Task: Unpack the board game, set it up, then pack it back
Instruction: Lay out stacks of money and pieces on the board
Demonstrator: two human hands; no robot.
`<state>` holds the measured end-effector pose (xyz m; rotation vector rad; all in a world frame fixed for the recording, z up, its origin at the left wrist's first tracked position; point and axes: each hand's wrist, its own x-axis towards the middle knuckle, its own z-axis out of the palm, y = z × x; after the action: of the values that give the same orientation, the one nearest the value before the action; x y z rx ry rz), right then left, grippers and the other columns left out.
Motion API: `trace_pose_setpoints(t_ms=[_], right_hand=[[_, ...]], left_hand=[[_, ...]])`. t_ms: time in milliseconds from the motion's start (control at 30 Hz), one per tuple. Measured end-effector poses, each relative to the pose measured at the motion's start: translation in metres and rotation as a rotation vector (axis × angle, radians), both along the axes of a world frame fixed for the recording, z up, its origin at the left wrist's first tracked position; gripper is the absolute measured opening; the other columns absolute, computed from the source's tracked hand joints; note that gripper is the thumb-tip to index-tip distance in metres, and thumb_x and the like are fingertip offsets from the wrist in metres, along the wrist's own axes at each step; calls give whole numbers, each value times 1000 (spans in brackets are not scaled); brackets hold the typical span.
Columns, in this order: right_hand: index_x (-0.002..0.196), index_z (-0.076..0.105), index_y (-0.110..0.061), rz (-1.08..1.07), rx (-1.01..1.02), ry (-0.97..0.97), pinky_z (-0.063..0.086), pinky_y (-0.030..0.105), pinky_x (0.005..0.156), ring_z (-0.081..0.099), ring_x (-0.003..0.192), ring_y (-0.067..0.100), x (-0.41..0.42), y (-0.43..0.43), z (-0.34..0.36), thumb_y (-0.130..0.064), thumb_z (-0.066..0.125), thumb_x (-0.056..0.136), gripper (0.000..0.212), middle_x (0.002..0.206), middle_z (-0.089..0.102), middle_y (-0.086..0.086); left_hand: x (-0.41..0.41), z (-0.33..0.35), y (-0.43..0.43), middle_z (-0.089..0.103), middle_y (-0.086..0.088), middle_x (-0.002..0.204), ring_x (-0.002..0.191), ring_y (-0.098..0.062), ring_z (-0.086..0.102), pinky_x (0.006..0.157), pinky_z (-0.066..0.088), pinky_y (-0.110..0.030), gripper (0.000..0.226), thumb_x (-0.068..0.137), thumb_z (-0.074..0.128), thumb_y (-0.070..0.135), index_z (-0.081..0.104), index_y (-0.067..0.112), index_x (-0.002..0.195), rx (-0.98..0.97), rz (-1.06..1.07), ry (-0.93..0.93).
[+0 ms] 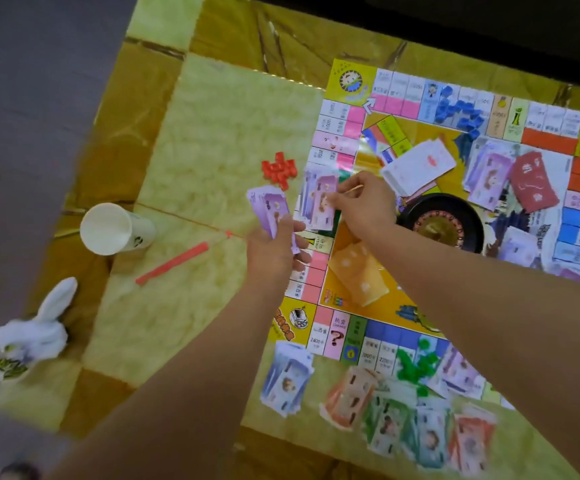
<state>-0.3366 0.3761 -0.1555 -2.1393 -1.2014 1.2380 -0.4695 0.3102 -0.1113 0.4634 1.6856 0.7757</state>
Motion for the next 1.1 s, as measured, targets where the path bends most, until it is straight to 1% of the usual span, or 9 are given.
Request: trace_pose_setpoints(t_ms=[200,300,467,567,633,733,800,967,1100], right_hand=[[95,50,-16,58,10,-140,29,26,52,50,71,13,-6,6,-1,-19,66,86,19,81,52,-5],[109,49,-15,96,114,79,42,32,59,48,61,3,-11,1,7,-15,60,85,26,77,47,-6],[151,14,-23,746,136,75,28,41,109,33,131,20,11,-23,33,-44,71,63,106,147,34,2],[153,-5,-26,962,105,-25,7,47,116,17,143,22,26,-38,38,-54,85,57,134,153,24,4],[153,-2,-26,926,132,-39,8,47,116,22,141,22,38,-47,41,-53,85,56,133,149,30,4],[152,5,-24,823,150,-49,12,42,114,26,134,21,61,-60,50,-55,83,58,127,143,35,4],[152,8,-20,797,182,-65,13,39,111,29,132,21,79,-72,53,-60,78,57,125,139,35,3],[152,14,-14,765,180,-141,20,45,109,31,126,27,128,-102,54,-71,58,55,121,130,36,7],[147,24,-13,684,217,-128,29,43,105,37,119,24,169,-125,55,-76,58,55,117,127,38,6]], left_hand=[[-10,-4,-2,61,-11,71,47,-16,60,46,47,-25,32,103,44,28,62,8,86,-37,-152,-135],[-10,-6,-2,66,-6,67,51,-15,64,51,51,-26,32,103,43,29,60,10,83,-58,-170,-153],[9,-8,2,70,-16,94,70,-22,68,66,59,-31,36,97,52,38,60,5,109,-146,-223,-68],[26,-5,1,68,-17,98,75,-23,61,63,48,-25,44,96,52,40,63,0,108,-204,-426,-3],[39,2,0,68,-8,88,70,-15,61,56,48,-19,35,100,47,37,64,6,99,-204,-567,-41],[61,12,-3,72,-7,93,82,-21,67,74,56,-26,30,97,52,36,66,10,100,-237,-645,-101],[77,15,-5,71,-14,100,87,-30,66,78,56,-40,36,90,56,32,64,3,111,-298,-589,-165],[124,28,-19,74,-6,89,77,-18,68,71,53,-30,31,98,37,25,65,13,102,-376,-386,-469],[165,34,-31,66,-4,123,99,-18,66,80,54,-31,49,103,29,45,61,14,123,-398,-444,-525]])
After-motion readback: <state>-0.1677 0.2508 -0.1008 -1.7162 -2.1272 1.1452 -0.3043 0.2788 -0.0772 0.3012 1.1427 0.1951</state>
